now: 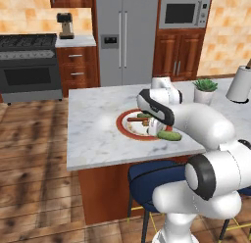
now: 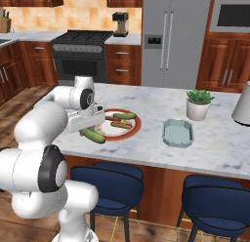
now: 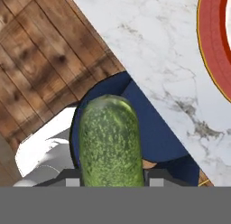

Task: Place one cooked food and one vegetable from the large plate to each tupperware container.

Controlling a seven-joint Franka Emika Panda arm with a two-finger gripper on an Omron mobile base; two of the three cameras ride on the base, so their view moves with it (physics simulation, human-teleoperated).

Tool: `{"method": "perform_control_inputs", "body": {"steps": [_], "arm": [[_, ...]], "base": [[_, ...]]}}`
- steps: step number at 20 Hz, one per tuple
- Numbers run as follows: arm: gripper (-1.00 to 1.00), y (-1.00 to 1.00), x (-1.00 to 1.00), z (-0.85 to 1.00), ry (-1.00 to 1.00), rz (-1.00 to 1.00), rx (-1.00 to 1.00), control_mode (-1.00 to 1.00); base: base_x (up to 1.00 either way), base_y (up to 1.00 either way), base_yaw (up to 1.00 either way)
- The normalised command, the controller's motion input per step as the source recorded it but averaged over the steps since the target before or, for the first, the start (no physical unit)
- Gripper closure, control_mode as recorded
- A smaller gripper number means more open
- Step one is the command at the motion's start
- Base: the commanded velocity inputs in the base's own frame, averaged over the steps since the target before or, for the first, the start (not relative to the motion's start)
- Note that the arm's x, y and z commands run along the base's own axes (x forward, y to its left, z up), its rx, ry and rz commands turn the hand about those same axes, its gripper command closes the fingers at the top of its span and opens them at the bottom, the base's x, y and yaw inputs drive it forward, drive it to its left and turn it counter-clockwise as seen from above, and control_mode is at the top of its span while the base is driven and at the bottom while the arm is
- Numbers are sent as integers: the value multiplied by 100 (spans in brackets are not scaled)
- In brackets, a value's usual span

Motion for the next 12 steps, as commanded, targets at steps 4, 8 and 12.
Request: {"method": "perform_control_inputs", "body": {"steps": [4, 8, 12], "arm": [[100, 0, 0, 0, 0, 0, 0, 100], [100, 0, 0, 0, 0, 0, 0, 100], [100, 0, 0, 0, 0, 0, 0, 100]], "base": [[13, -95, 0], [14, -99, 0], [38, -43, -3]]}}
